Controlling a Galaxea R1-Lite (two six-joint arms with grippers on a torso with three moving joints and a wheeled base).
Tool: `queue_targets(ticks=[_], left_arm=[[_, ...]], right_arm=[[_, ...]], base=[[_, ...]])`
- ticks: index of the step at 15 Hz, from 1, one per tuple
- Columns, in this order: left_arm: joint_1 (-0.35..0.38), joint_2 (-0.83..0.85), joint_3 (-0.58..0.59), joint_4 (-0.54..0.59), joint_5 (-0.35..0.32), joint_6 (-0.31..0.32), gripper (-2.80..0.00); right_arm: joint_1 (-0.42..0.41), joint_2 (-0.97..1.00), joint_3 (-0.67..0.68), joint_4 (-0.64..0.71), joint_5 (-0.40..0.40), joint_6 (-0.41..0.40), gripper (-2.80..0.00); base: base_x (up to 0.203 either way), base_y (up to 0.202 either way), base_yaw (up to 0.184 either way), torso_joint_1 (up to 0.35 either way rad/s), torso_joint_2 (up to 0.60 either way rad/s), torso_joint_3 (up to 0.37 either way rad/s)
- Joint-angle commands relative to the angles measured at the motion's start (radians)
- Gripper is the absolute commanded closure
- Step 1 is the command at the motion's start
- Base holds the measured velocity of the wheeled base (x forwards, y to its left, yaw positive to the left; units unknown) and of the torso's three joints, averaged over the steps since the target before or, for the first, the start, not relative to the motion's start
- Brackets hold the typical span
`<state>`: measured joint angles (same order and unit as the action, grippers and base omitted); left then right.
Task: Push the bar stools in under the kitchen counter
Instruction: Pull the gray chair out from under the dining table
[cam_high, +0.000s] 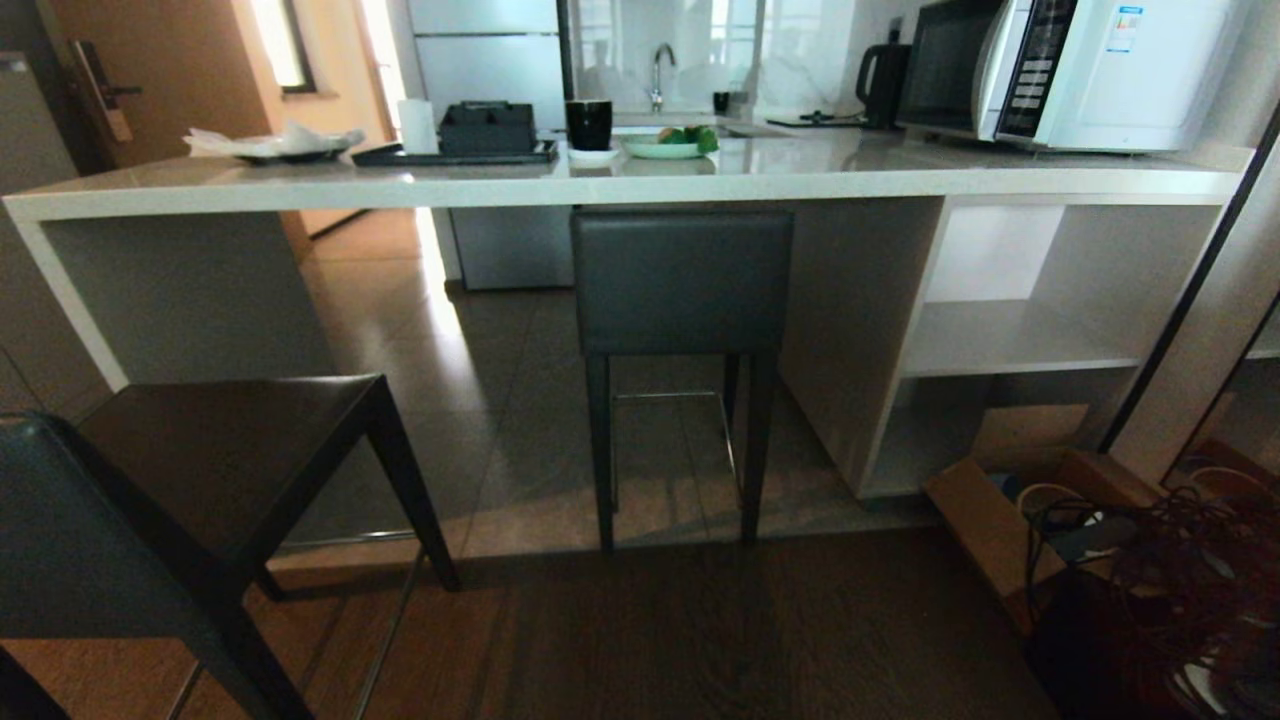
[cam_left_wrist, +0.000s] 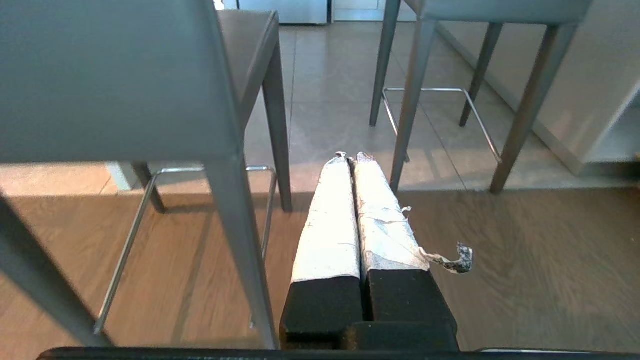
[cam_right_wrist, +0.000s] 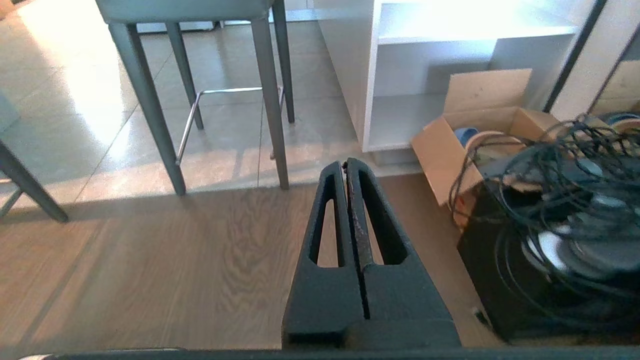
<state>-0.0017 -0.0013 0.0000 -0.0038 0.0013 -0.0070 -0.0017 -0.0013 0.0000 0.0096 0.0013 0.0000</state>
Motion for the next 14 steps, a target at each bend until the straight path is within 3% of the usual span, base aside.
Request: queue_targets(ticks=[1, 14], left_arm=[[0.000, 0.001, 0.002, -0.001, 0.000, -0.001, 0.00], [0.000, 0.001, 0.002, -0.001, 0.000, -0.001, 0.00]], right_arm=[[0.000, 0.001, 0.002, 0.000, 0.000, 0.000, 0.00], [0.000, 0.000, 0.002, 0.000, 0.000, 0.000, 0.00]], base=[[0.192, 0.000, 0.002, 0.002, 0.00, 0.002], [0.195, 0.000, 0.002, 0.001, 0.00, 0.001]])
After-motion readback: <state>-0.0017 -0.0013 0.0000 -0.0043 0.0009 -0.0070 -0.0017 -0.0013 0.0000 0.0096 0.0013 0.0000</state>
